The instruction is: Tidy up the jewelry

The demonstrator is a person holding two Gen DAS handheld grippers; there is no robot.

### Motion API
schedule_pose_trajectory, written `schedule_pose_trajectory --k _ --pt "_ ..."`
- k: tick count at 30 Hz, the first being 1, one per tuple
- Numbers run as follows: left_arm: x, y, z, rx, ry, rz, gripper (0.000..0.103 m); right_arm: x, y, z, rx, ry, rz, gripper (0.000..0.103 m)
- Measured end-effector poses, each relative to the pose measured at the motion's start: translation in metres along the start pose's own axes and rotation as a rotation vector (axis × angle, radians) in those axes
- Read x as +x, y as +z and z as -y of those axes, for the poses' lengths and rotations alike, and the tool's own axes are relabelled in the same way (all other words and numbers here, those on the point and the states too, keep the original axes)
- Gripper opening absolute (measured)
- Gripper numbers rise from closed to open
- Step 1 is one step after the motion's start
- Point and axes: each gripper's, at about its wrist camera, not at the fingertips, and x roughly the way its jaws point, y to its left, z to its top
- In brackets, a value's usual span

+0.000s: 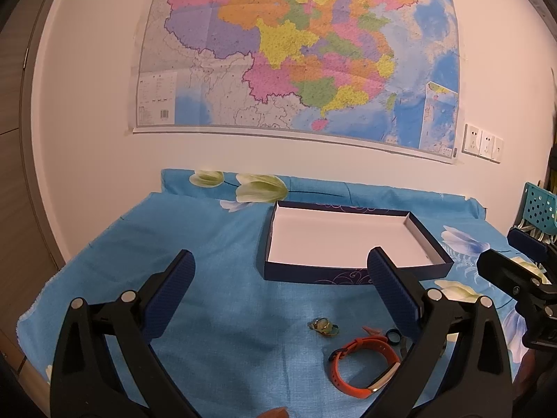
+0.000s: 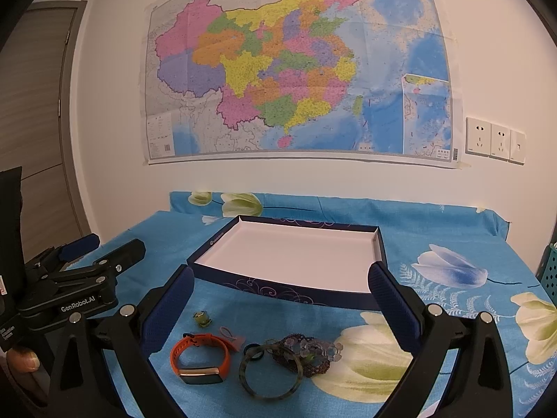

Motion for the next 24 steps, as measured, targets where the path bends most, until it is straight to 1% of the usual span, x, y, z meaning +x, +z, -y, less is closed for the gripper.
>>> schedule_pose_trajectory --k 24 --pt "0.0048 -0.0016 0.0022 0.003 0.007 -0.014 0.098 0.0042 -0.0029 -0.0012 -0.01 0.0 -0.002 0.097"
